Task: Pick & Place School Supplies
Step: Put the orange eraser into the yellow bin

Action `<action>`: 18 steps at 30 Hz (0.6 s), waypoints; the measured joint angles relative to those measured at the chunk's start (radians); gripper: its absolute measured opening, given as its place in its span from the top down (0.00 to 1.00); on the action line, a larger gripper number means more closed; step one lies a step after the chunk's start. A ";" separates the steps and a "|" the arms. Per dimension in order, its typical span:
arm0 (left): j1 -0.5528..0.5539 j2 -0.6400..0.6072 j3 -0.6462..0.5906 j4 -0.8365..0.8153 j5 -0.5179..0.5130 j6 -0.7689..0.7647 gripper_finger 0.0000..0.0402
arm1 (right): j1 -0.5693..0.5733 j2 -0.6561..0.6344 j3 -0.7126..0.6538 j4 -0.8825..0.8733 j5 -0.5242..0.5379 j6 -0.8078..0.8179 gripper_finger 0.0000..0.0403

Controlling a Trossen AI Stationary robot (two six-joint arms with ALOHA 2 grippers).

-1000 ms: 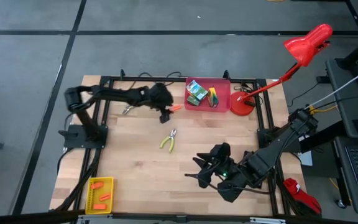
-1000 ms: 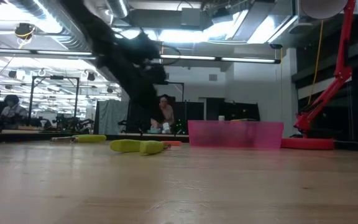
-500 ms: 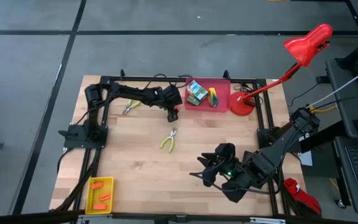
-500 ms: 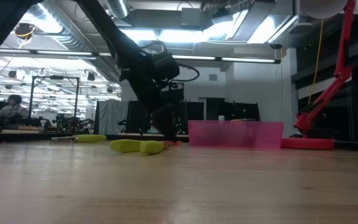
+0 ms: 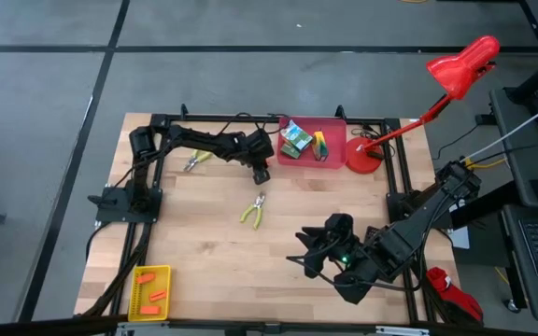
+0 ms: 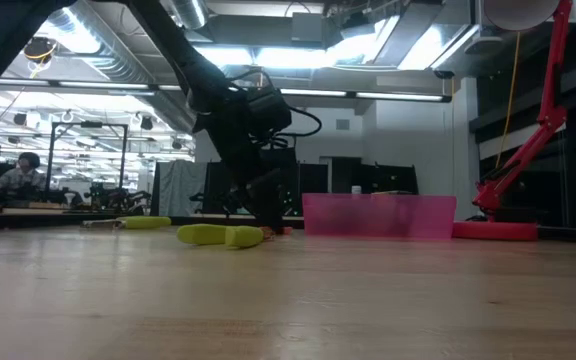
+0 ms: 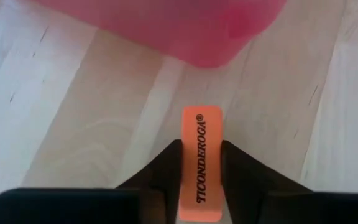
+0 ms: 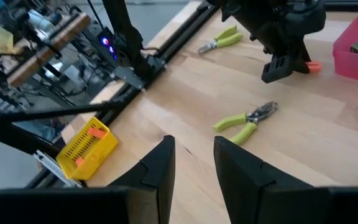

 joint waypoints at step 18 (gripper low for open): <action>-0.200 -0.215 -0.017 -0.528 0.224 -0.027 0.83 | 0.000 -0.060 0.000 0.045 0.158 -0.163 0.72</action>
